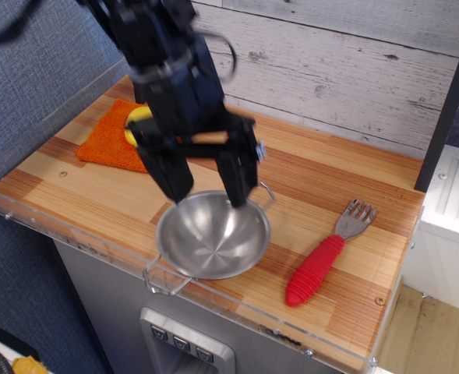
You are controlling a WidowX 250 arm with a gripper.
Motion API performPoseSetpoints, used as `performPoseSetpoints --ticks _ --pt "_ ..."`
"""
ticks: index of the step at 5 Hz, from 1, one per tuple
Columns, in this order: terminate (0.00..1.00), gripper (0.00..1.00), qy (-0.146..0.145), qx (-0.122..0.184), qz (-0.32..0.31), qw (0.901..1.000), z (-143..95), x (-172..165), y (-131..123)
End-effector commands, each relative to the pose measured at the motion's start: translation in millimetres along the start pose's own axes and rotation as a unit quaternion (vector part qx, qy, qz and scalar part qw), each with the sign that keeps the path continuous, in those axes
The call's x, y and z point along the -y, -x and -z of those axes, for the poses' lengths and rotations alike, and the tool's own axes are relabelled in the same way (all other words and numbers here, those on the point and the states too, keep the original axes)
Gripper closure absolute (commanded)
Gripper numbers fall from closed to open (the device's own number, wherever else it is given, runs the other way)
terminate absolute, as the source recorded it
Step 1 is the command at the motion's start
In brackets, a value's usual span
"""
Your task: Place the silver bowl to the left of the red handled spatula.
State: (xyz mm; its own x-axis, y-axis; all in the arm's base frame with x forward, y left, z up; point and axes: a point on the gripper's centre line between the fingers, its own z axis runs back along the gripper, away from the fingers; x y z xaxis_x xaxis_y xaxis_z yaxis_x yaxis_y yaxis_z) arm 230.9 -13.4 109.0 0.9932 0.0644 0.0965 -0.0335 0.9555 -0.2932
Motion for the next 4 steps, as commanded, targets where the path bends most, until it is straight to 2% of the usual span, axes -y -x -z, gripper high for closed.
performPoseSetpoints --ticks 1,2,3,4 --pt "0.0 0.0 -0.01 0.046 0.003 0.9989 -61 3 -10" --pt "0.0 0.0 -0.034 -0.014 0.015 0.9992 -87 2 -15" --pt "0.0 0.0 -0.034 -0.014 0.015 0.9992 -87 2 -15" --pt "1.0 0.0 -0.034 -0.014 0.015 0.9992 -87 2 -15"
